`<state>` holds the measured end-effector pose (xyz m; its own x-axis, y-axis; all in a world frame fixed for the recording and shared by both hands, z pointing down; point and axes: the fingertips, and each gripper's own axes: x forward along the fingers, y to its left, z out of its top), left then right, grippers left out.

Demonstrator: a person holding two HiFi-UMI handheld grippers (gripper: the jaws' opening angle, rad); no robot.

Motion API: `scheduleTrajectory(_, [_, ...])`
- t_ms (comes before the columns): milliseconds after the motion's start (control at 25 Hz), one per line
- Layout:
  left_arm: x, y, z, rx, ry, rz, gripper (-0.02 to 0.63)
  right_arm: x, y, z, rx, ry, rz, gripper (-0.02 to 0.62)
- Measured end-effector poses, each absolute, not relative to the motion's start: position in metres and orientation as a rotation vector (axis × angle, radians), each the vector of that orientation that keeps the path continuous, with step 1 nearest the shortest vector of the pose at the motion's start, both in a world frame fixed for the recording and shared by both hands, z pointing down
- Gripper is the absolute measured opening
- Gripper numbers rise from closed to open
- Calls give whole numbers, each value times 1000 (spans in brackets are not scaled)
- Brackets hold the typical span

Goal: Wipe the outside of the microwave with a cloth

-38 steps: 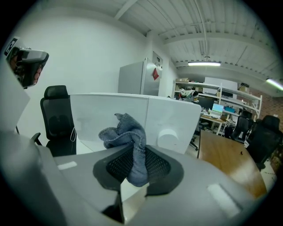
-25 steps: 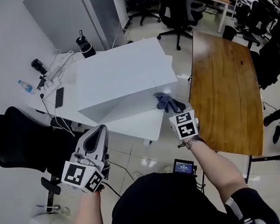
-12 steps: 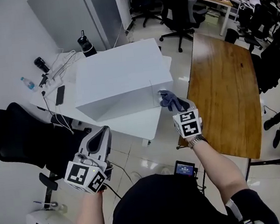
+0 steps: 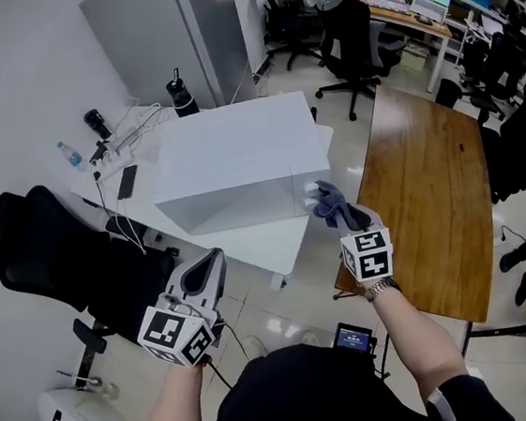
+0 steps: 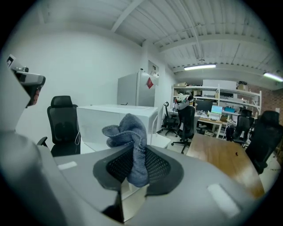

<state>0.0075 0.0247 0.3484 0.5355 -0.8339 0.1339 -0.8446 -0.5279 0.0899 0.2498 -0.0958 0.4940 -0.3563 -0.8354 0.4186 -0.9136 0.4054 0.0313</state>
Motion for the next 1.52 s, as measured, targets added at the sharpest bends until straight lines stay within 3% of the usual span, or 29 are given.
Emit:
scheduleTrajectory(880, [-2, 42, 322, 2730, -1372, 30, 5, 178, -15, 351, 1464, -2614, 124, 77])
scheduleTrajectory(1520, [-51, 75, 320, 2774, -1240, -9, 5, 100, 50, 326, 1464, -2609, 70, 77])
